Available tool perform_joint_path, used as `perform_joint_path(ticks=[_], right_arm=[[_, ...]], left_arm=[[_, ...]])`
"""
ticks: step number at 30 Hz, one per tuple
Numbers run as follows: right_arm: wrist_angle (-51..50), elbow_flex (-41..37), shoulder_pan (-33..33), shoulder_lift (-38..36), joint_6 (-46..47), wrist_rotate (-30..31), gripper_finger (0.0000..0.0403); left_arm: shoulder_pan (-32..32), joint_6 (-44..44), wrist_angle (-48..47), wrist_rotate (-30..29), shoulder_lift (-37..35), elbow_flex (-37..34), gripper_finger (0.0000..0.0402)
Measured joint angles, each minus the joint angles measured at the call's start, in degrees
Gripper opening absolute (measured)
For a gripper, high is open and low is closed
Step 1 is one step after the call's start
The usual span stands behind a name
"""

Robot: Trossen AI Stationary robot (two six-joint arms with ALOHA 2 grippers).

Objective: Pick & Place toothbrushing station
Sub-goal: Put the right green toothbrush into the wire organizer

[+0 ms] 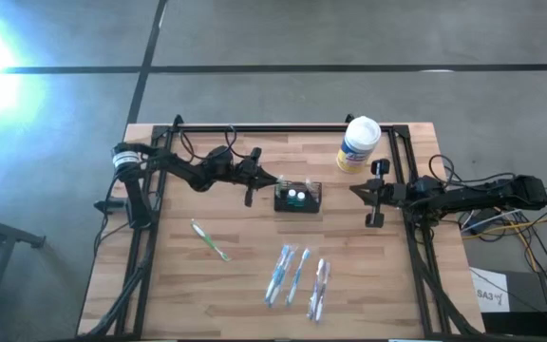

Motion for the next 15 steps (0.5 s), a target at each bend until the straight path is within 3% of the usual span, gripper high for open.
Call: perform_joint_path(ticks=[7, 15], right_arm=[[0.0, 0.0, 0.0, 0.0, 0.0, 1.1, 0.0008], [0.0, 0.0, 0.0, 0.0, 0.2, 1.1, 0.0008]], left_arm=[[0.0, -3.3, -0.7, 0.0, 0.0, 0.3, 0.0013], [0.0, -9.4, -1.0, 0.6, -3.0, 0.9, 0.0106]])
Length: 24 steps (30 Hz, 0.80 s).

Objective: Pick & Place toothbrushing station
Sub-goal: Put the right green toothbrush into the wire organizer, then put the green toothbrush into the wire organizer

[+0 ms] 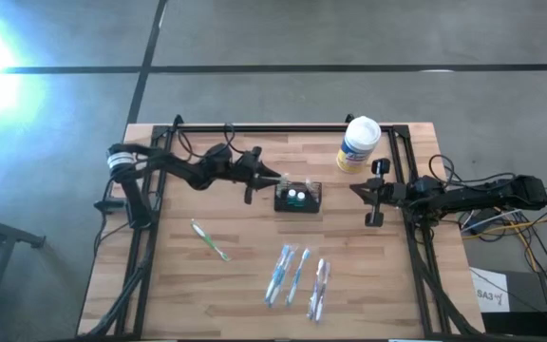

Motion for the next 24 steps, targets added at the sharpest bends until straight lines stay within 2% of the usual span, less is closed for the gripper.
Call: perform_joint_path(ticks=[4, 7, 9, 12, 17, 21, 24], right_arm=[[0.0, 0.0, 0.0, 0.0, 0.0, 0.0, 0.0008], [-0.1, 0.0, 0.0, 0.0, 0.1, 0.0, 0.0008], [-0.1, 0.0, 0.0, 0.0, 0.1, 0.0, 0.0008], [-0.1, 0.0, 0.0, 0.0, 0.1, 0.0, 0.0008], [-0.1, 0.0, 0.0, 0.0, 0.3, 0.0, 0.0008], [-0.1, 0.0, 0.0, 0.0, 0.3, 0.0, 0.0008], [-0.1, 0.0, 0.0, 0.0, 0.3, -0.1, 0.0008]], left_arm=[[0.0, -4.2, -0.9, 1.1, -3.2, 0.0, 0.0165], [0.1, -5.4, -5.8, 3.3, -7.9, 0.0, 0.0198], [0.1, -5.5, -12.7, 5.3, -12.7, 0.0, 0.0208], [-0.1, -5.5, -27.9, 5.9, -22.2, 0.0, 0.0205], [-3.7, 1.3, -60.5, -0.8, -37.3, 3.0, 0.0161], [-9.8, 7.9, -86.5, -14.2, -44.9, 8.5, 0.0089], [-14.9, 8.5, -98.6, -22.3, -47.2, 11.7, 0.0025]])
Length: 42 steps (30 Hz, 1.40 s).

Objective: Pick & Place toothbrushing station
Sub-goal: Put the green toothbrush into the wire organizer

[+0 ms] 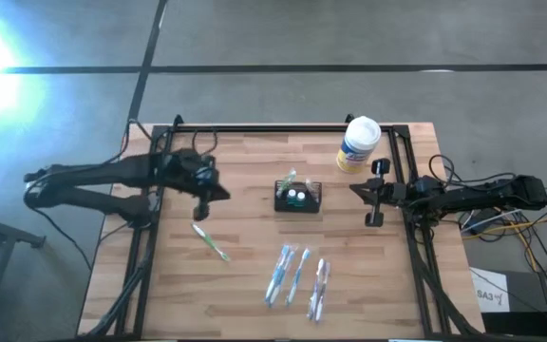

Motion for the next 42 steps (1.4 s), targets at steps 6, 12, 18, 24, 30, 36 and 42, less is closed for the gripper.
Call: perform_joint_path(ticks=[6, 12, 18, 24, 30, 36, 42], right_arm=[[0.0, 0.0, 0.0, 0.0, 0.1, 0.0, 0.0008], [0.0, 0.0, 0.0, 0.0, 1.2, -0.1, 0.0008], [-0.1, 0.0, 0.0, 0.0, 2.2, -0.1, 0.0008], [-0.8, 0.0, 0.0, 0.0, 4.0, 6.3, 0.0008], [-2.4, 0.0, 0.0, 0.0, 4.2, 7.3, 0.0008], [-3.9, 0.0, 0.0, 0.0, 4.8, 7.0, 0.0008], [-4.5, 0.0, 0.0, 0.0, 7.0, 6.8, 0.0008]], left_arm=[[-7.8, -2.9, -10.1, -3.6, 0.7, 1.9, 0.0009], [-9.6, -2.0, -14.2, -5.4, 3.7, 1.8, 0.0008], [-9.7, 2.2, -20.3, -6.3, 7.8, 1.8, 0.0022], [-11.7, 8.1, -21.5, -2.0, 12.3, 1.7, 0.001], [-15.9, 10.7, -19.8, -6.4, 16.7, 1.7, 0.0012], [-20.1, 12.2, -17.5, -10.4, 20.9, 1.7, 0.0084], [-23.7, 12.6, -17.3, -9.3, 23.7, 1.6, 0.0157]])
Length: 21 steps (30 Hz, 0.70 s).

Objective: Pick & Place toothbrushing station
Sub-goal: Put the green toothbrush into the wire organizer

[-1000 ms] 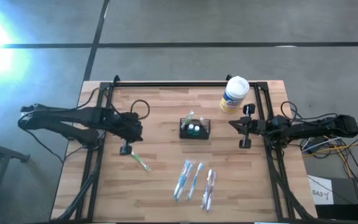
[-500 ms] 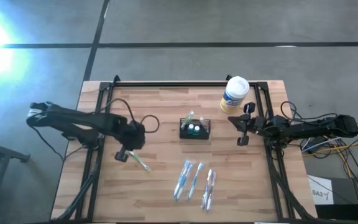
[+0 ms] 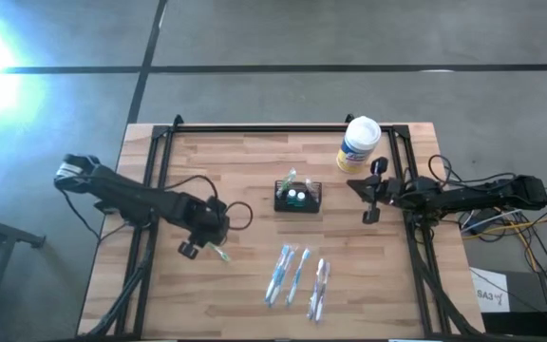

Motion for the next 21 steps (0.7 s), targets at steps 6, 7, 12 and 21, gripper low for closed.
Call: perform_joint_path(ticks=[6, 7, 12, 21], right_arm=[[-15.9, 4.5, 0.0, -2.7, 4.2, -2.6, 0.0008], [-20.9, 6.1, 0.0, -3.5, 4.8, -2.6, 0.0008], [-33.3, 10.6, 0.4, -7.0, 5.0, -6.4, 0.0008], [-43.6, 10.3, 0.4, -19.7, 6.7, -11.5, 0.0008]], left_arm=[[-3.0, -0.5, 4.4, 1.0, 2.8, -2.9, 0.0172], [-3.2, -1.0, 5.5, 1.4, 3.0, -3.7, 0.0171], [-3.3, -4.4, 9.7, 1.5, 4.1, -6.6, 0.0161], [-3.5, -5.4, 18.5, 2.6, 5.0, -8.5, 0.0141]])
